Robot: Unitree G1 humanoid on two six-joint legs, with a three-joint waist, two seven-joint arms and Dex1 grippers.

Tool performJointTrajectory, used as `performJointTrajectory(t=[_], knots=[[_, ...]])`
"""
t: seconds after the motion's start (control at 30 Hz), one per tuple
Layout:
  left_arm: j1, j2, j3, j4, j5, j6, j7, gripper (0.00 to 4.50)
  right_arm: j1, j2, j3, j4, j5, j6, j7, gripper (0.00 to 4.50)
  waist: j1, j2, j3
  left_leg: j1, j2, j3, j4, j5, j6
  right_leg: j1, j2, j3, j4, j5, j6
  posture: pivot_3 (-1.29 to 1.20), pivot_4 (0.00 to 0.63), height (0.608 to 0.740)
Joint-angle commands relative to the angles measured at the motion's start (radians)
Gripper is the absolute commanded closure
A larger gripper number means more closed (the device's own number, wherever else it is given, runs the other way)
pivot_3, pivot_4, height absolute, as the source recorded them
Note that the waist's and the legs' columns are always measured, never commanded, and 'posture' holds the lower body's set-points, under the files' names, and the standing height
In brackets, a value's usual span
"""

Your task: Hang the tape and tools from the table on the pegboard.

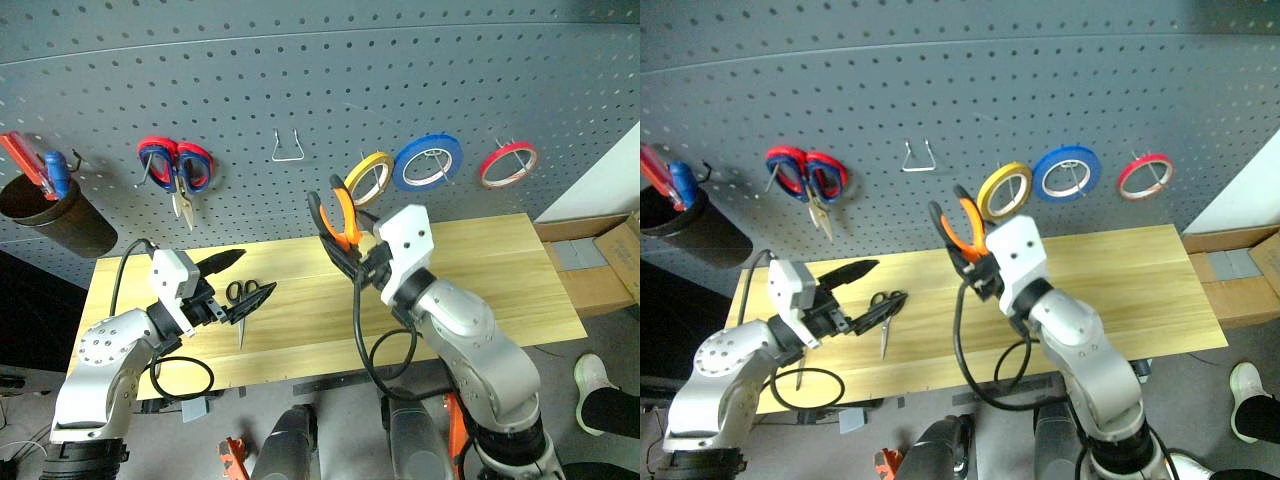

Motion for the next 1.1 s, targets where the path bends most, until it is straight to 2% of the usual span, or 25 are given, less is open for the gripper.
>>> performJointTrajectory(t=[0.03, 0.27, 0.4, 0.57, 0.83, 1.1], knots=[[0.012, -0.014, 0.045, -0.063, -0.046, 0.012, 0.036, 0.00, -0.080, -0.001, -0.050, 0.020, 0.023, -0.070, 0.028, 1.96, 0.005, -0.001, -0.001, 0.000, 0.000, 0.000, 0.000, 0.000, 0.000, 0.000, 0.000, 0.000, 0.000, 0.000, 0.000, -0.06, 0.250, 0.740], [0.011, -0.030, 0.075, -0.107, -0.087, 0.034, 0.080, 0.00, -0.272, 0.020, -0.091, 0.243, 0.030, -0.232, 0.075, 1.96, 0.013, -0.004, -0.003, 0.000, 0.000, 0.001, 0.000, 0.000, -0.001, -0.001, 0.000, -0.001, 0.000, 0.000, -0.001, -0.03, 0.223, 0.740], [0.017, -0.026, 0.079, -0.108, -0.075, 0.023, 0.092, 0.00, -0.440, 0.063, -0.124, 0.461, 0.010, -0.370, 0.052, 1.96, 0.013, -0.006, -0.006, 0.000, 0.000, 0.000, -0.001, 0.001, -0.002, -0.001, 0.000, -0.001, 0.000, 0.001, -0.002, -0.01, 0.217, 0.740], [-0.002, -0.025, 0.082, -0.110, -0.077, 0.023, 0.109, 0.00, -0.580, 0.125, -0.138, 0.656, 0.007, -0.511, 0.044, 1.96, 0.015, -0.008, -0.009, 0.000, 0.000, 0.000, -0.001, 0.001, -0.002, -0.001, 0.000, -0.003, 0.000, 0.001, -0.002, 0.00, 0.220, 0.740], [-0.075, -0.036, 0.050, -0.099, -0.073, 0.030, 0.130, 0.00, -0.703, 0.218, -0.140, 0.880, -0.010, -0.704, 0.028, 1.96, 0.014, -0.009, -0.010, 0.000, 0.001, -0.001, -0.001, 0.001, -0.003, -0.002, 0.000, -0.003, 0.001, 0.001, -0.002, 0.02, 0.220, 0.740], [-0.132, -0.041, 0.025, -0.071, -0.065, 0.028, 0.132, 0.00, -0.730, 0.234, -0.151, 1.127, -0.058, -0.945, 0.011, 1.96, 0.013, -0.011, -0.014, 0.000, 0.000, 0.000, -0.001, 0.002, -0.003, -0.002, 0.000, -0.003, 0.001, 0.001, -0.002, 0.02, 0.218, 0.740]])
